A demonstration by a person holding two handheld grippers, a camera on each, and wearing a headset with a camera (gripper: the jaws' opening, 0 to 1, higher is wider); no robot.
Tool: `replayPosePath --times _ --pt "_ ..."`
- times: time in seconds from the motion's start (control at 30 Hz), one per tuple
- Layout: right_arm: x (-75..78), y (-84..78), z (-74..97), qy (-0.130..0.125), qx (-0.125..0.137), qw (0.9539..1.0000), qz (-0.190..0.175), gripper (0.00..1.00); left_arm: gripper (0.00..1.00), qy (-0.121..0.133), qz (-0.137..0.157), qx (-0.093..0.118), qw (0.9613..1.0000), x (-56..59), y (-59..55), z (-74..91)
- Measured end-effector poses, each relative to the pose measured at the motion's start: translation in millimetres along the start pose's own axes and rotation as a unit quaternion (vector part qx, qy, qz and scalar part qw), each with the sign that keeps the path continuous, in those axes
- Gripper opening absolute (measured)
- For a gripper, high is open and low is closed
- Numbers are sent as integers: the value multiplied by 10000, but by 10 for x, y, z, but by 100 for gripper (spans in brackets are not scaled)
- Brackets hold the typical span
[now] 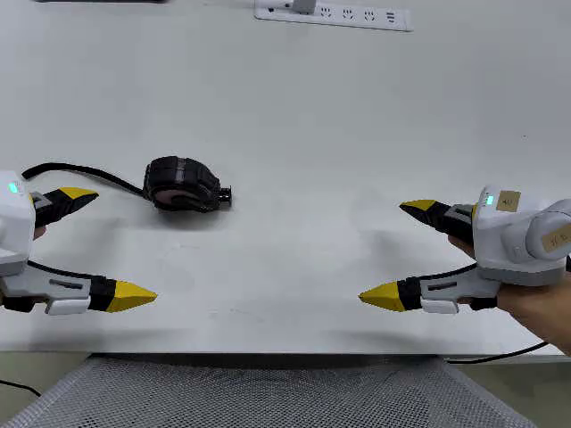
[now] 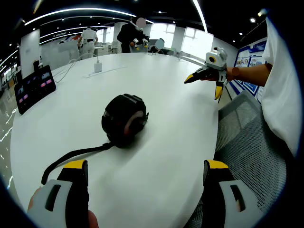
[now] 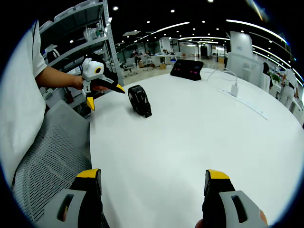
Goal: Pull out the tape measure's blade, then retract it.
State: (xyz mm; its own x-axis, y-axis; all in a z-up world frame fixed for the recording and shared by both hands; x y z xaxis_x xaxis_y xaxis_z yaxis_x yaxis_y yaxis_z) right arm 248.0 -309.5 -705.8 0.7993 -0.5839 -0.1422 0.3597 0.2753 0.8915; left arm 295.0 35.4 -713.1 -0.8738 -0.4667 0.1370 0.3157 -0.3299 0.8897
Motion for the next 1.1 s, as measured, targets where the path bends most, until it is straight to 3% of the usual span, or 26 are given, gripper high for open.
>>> replayPosePath --times 1.1 --pt "26 62 -89 -40 141 9998 108 92 94 0 70 59 10000 5 47 -26"
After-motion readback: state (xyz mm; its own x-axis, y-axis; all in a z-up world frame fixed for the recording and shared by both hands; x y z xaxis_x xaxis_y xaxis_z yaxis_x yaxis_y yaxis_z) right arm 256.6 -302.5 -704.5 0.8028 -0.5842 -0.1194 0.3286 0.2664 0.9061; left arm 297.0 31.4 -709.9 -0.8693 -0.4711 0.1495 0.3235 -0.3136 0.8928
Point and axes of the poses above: the centre of the closed fingertips' face, and the gripper's own axes: z roughly backward along the fingers, x roughly to its right, y roughly out of its top, the point moved 5 cm from there along z, roughly backward along the fingers, and after that the axes turned 15 degrees about x, right-handed, at the moved point
